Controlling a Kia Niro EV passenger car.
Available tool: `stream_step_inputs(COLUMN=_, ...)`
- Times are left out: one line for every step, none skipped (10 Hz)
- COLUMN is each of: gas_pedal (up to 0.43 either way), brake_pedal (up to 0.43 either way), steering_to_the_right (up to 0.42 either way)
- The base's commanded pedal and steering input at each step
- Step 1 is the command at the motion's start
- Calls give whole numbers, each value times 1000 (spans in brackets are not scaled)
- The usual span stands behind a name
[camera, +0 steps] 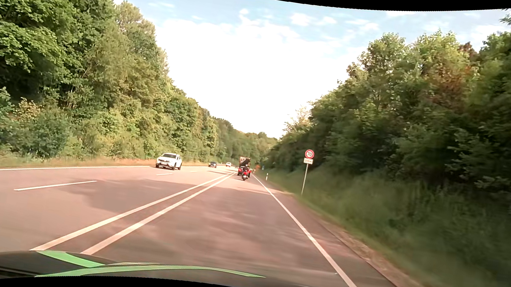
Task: Follow the waypoints while adhering to traffic rules and regulations
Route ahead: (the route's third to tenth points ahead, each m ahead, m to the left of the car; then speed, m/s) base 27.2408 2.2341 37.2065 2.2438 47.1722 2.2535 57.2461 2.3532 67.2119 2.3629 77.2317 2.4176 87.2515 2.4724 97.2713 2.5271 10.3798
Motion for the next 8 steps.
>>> stream_step_inputs(gas_pedal=0, brake_pedal=0, steering_to_the_right=-4)
stream_step_inputs(gas_pedal=0, brake_pedal=0, steering_to_the_right=-4)
stream_step_inputs(gas_pedal=0, brake_pedal=0, steering_to_the_right=-4)
stream_step_inputs(gas_pedal=79, brake_pedal=0, steering_to_the_right=-4)
stream_step_inputs(gas_pedal=98, brake_pedal=0, steering_to_the_right=-4)
stream_step_inputs(gas_pedal=110, brake_pedal=0, steering_to_the_right=-3)
stream_step_inputs(gas_pedal=110, brake_pedal=0, steering_to_the_right=-4)
stream_step_inputs(gas_pedal=110, brake_pedal=0, steering_to_the_right=-4)
